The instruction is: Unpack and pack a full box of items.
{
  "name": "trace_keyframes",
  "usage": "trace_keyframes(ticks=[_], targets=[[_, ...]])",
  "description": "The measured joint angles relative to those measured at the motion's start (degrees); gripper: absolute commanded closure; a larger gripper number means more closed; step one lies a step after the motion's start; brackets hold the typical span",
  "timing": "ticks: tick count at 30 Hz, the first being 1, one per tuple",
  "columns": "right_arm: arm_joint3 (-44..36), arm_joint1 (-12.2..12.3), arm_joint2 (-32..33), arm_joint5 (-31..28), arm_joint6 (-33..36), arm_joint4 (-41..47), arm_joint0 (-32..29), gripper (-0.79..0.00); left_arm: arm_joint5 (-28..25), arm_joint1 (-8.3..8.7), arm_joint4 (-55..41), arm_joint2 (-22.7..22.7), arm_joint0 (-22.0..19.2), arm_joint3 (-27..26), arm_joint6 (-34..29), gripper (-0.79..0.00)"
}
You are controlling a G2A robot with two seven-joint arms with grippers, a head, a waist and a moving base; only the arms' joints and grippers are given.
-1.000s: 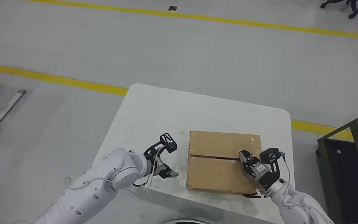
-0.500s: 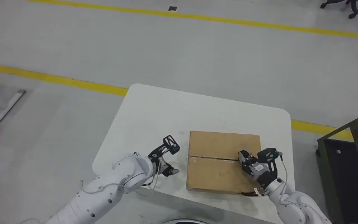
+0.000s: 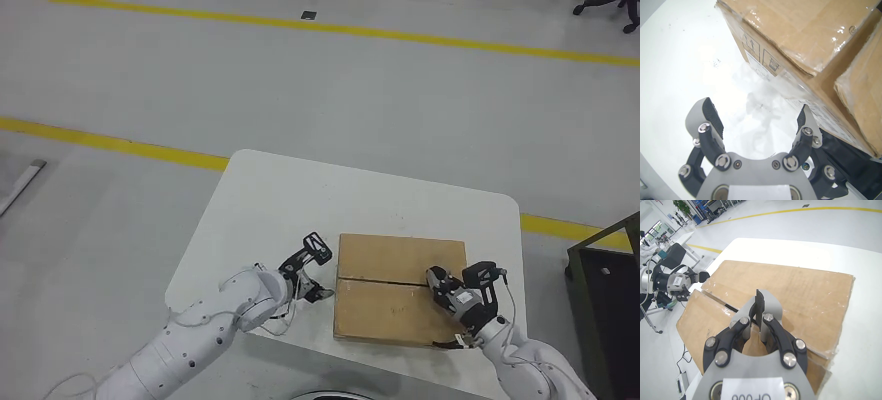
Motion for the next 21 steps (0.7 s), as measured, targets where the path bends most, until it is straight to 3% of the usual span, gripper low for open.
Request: trace_keyframes(ticks=[8,21], targets=[[0.64,-0.2,-0.19,0.09,0.53,0.05,0.52,0.0,2.46,-1.22,2.83,-1.34,0.2,1.53,5.16,-0.785],[1.58,-0.5,-0.9,0.0,1.72,-0.09,2.02,0.0,4.13,-0.41,8.73,-6.95,4.19,-3.41,7.18,-0.785]])
